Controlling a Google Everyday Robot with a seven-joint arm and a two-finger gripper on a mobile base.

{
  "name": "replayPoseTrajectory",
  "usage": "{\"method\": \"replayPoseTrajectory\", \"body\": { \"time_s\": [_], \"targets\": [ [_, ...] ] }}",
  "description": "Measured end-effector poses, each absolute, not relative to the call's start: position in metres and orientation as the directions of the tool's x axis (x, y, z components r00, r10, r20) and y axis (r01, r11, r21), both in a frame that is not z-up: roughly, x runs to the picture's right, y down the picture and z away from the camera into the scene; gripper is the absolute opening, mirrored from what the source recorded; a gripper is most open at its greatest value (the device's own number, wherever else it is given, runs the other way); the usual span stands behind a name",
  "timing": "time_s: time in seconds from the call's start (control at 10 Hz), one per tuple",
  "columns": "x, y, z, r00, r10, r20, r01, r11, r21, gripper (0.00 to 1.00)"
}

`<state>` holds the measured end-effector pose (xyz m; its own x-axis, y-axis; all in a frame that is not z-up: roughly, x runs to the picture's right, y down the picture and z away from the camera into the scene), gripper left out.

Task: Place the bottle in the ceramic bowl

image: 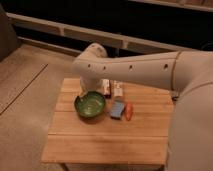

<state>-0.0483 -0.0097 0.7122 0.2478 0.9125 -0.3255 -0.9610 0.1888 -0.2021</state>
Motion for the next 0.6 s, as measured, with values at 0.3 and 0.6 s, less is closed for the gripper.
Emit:
{"method": "replayPoseTrajectory", "body": {
  "time_s": [0.3, 0.6],
  "targets": [
    [-0.005, -0.055, 0.704, 0.269, 0.944, -0.191, -0.951, 0.229, -0.21, 0.65],
    [0.011, -0.054, 0.715, 0.273, 0.94, -0.203, -0.955, 0.24, -0.172, 0.65]
  ]
}}
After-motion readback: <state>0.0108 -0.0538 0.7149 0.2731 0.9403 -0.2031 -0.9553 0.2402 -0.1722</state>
